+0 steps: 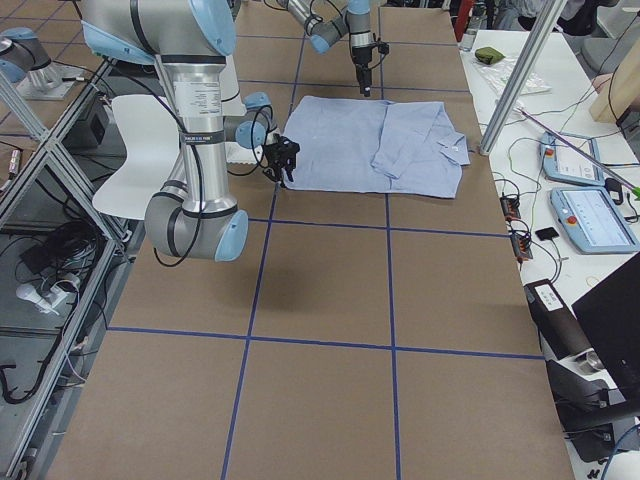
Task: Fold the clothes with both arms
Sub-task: 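Position the right gripper at the hem corner nearest the robot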
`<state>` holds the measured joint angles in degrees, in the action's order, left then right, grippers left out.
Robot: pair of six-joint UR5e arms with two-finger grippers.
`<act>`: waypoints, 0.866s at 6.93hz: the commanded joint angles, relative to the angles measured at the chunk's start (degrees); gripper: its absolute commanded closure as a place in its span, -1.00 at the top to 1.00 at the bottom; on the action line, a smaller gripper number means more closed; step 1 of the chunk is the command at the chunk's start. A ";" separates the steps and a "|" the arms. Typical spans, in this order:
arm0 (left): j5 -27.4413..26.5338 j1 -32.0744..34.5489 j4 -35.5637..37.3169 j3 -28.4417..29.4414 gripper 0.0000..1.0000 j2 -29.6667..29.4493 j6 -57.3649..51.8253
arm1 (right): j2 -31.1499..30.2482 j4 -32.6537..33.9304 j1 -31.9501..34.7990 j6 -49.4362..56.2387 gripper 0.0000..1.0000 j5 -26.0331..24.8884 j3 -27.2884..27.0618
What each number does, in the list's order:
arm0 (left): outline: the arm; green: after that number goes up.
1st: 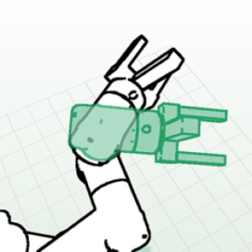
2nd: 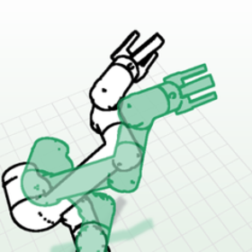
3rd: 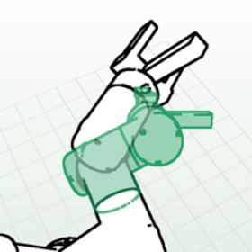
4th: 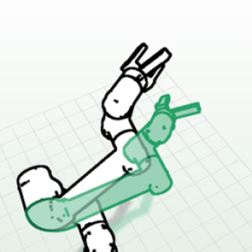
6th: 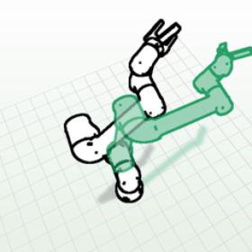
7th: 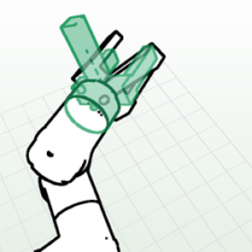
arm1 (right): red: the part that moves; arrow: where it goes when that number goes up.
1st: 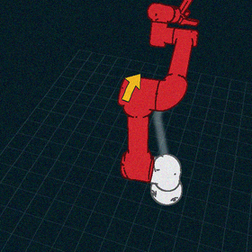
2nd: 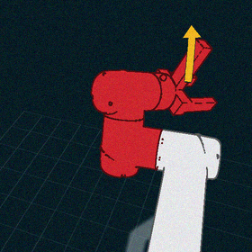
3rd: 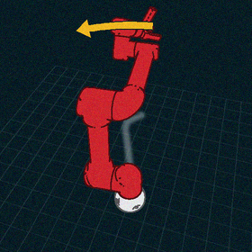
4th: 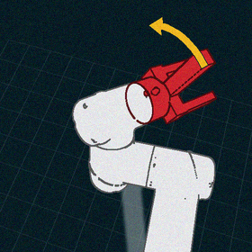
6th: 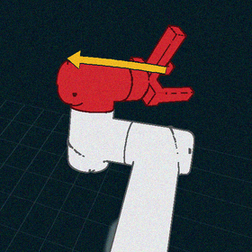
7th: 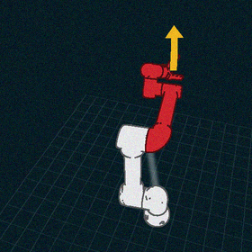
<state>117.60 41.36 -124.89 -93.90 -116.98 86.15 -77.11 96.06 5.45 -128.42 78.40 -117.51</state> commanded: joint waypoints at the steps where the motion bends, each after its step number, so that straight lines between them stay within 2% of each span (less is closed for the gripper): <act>1: 0.00 -0.05 0.00 -0.06 0.43 0.00 0.76 | 0.03 0.00 0.00 0.01 -0.99 0.00 0.17; 3: 0.00 0.03 0.00 -0.58 0.44 0.00 2.34 | 0.03 -0.09 0.17 0.37 -1.00 1.31 -0.44; 4: -0.26 0.04 0.26 -1.98 0.53 0.96 2.88 | -0.06 -0.09 0.61 0.45 -1.00 2.62 -1.22; 5: -1.57 -0.49 0.35 -5.82 0.62 4.97 2.88 | -0.15 -0.09 1.13 0.54 -1.00 2.81 -1.67; 6: -4.80 -2.84 0.35 -13.43 0.99 13.80 2.79 | -0.84 0.00 1.84 0.72 -1.00 3.16 -2.63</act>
<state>115.74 40.51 -124.60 -100.04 -111.40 88.90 -77.38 96.00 6.52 -127.89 81.04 -119.14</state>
